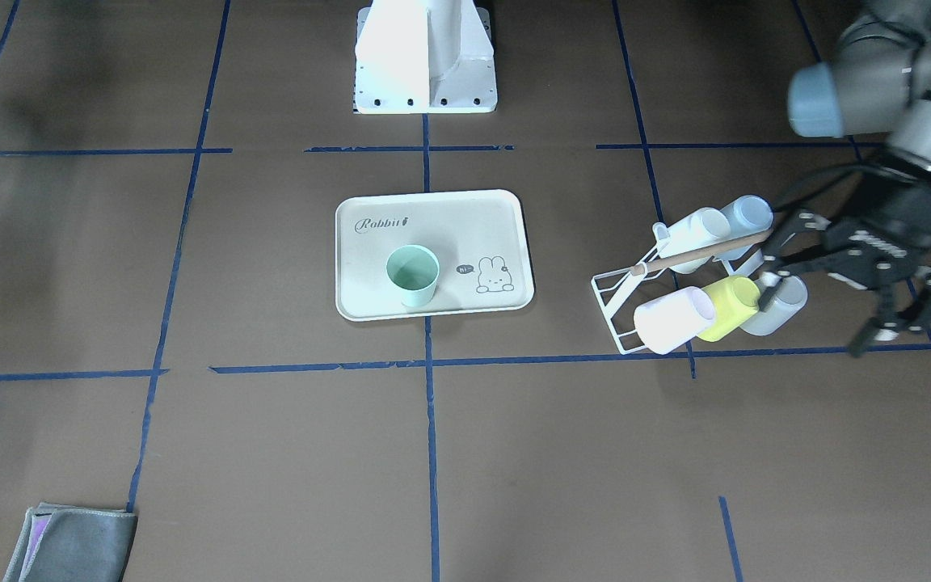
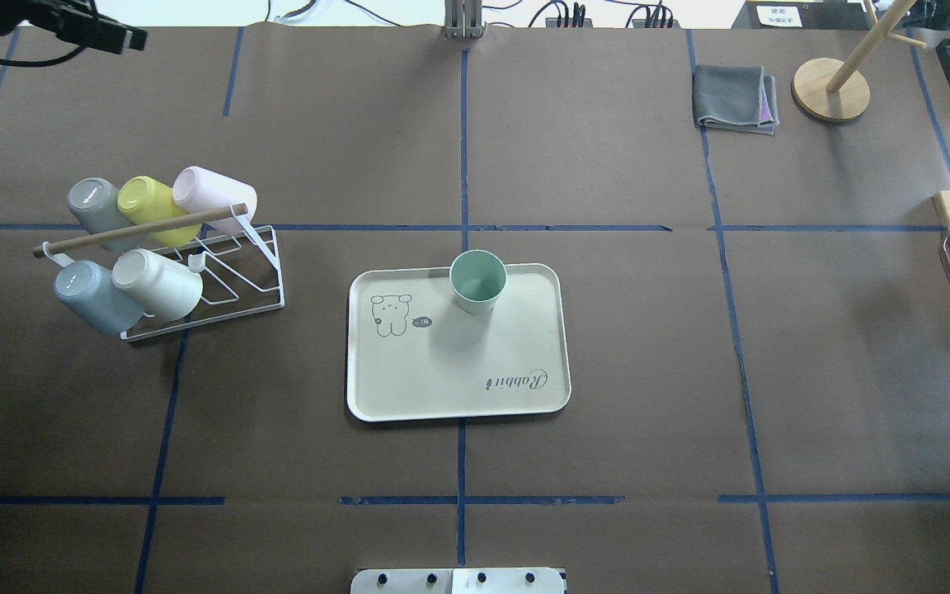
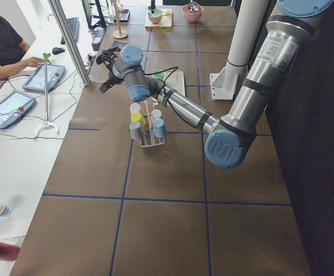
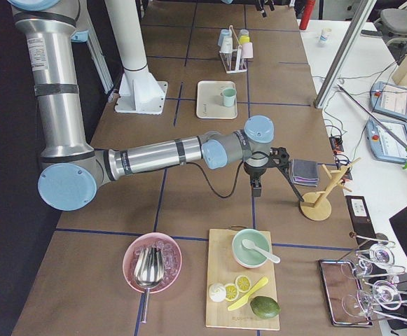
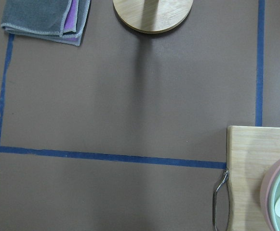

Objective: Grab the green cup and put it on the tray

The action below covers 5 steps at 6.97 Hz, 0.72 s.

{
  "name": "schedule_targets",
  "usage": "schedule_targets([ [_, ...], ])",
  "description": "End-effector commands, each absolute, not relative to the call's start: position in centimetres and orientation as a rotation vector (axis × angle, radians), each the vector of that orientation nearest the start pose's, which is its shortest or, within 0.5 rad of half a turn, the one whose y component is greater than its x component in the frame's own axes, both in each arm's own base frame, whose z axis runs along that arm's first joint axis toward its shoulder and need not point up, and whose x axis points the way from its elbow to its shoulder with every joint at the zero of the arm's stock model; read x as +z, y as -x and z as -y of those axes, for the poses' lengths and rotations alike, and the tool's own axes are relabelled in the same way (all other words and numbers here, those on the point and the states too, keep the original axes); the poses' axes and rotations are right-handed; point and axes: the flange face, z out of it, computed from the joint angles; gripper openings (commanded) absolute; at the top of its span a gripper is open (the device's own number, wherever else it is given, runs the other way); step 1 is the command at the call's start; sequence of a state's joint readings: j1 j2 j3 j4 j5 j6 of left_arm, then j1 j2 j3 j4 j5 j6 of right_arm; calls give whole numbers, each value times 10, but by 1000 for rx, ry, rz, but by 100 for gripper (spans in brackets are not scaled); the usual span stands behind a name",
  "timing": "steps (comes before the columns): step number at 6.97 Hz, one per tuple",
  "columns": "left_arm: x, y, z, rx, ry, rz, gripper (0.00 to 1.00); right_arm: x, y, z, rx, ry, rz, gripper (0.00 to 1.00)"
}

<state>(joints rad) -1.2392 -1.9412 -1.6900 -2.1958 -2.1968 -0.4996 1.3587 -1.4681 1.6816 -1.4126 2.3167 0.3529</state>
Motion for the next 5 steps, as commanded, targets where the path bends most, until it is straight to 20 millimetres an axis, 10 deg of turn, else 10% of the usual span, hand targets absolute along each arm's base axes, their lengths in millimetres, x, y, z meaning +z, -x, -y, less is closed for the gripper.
schedule_targets([
  [1,396,-55,590,82,-568,-948,99,535,38,548,0,-142,811,100],
  [5,594,-6,536,75,-252,-844,100,554,25,549,-35,-145,795,100],
])
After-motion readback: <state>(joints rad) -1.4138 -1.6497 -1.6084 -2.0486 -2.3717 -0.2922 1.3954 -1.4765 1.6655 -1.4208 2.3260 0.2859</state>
